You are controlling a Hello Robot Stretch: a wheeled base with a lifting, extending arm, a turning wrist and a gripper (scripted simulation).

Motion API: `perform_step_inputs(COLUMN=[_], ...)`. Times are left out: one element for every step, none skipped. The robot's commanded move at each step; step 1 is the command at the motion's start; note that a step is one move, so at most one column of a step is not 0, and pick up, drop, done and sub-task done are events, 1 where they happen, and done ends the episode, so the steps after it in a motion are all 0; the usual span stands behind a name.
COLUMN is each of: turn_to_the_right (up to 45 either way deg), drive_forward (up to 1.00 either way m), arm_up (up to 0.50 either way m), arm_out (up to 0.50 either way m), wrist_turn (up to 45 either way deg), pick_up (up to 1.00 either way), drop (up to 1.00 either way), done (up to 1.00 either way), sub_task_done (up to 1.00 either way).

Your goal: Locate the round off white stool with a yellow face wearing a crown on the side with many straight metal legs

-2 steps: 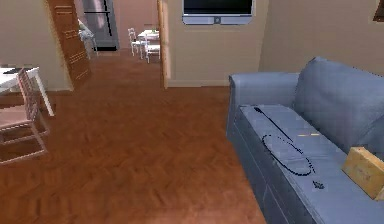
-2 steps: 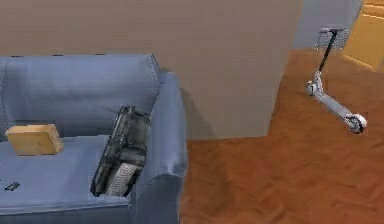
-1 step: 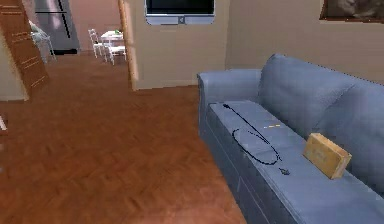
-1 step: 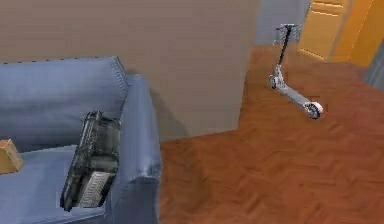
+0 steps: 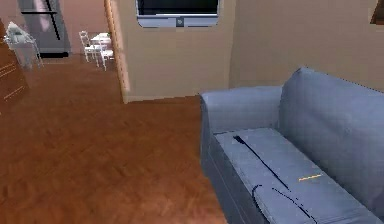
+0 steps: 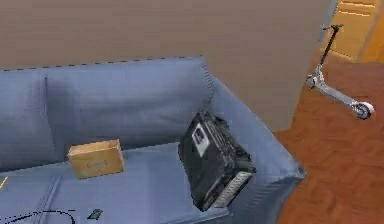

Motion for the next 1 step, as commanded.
perform_step_inputs(turn_to_the_right=[-33.0], drive_forward=[0.00], arm_up=[0.00], arm_out=[0.00], wrist_turn=[0.0], pick_up=[0.00], drop=[0.00], done=[0.00], sub_task_done=[0.00])
